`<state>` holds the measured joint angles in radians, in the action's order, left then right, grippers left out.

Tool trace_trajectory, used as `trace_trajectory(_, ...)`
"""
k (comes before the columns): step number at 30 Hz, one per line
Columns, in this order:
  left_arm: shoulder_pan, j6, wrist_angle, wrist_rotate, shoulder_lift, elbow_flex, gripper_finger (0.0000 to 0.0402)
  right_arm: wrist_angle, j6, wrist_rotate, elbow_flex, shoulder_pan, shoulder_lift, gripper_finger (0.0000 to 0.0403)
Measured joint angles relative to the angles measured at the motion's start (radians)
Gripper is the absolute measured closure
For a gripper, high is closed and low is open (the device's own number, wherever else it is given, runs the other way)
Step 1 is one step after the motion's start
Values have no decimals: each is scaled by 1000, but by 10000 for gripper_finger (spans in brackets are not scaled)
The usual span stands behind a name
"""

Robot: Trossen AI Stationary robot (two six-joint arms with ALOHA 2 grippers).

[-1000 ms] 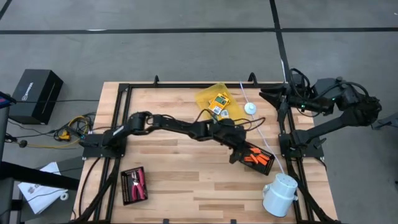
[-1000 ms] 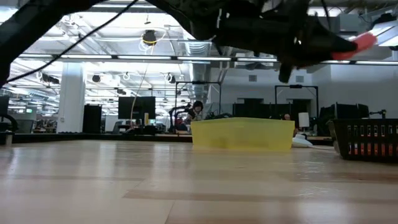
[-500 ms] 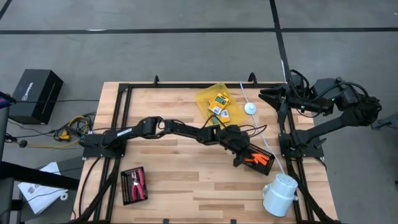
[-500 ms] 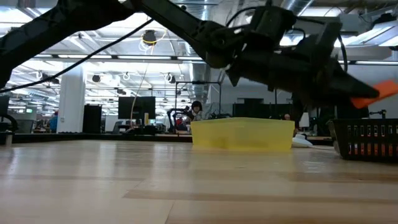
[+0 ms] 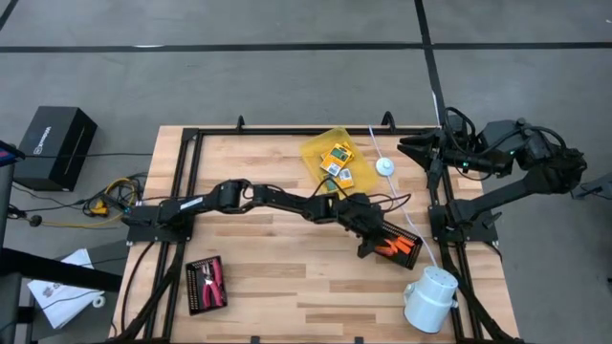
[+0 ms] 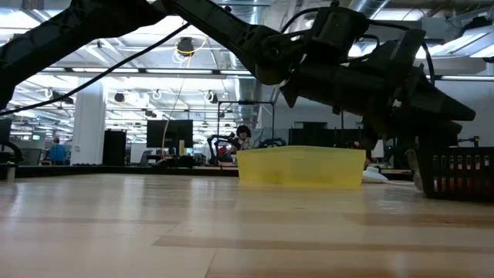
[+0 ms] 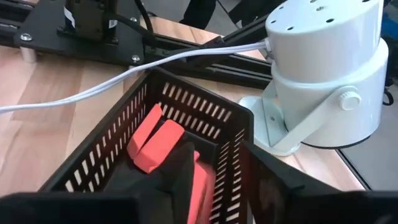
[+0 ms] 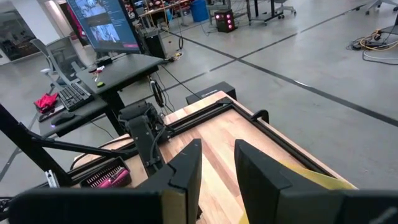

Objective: Pick & Place School Supplies
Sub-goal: Put the orange eraser into the right black bin, then return to Home Position

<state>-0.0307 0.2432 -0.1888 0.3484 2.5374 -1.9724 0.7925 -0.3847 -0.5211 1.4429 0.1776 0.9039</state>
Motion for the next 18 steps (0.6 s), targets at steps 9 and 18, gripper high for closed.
trace_trajectory(9,3,29,6,-1,-44,3,238,-19,15,1,0,0,0,315)
trace_trajectory(18,78,-189,286,-11,-385,24,268,-251,205,0,0,44,-11,315)
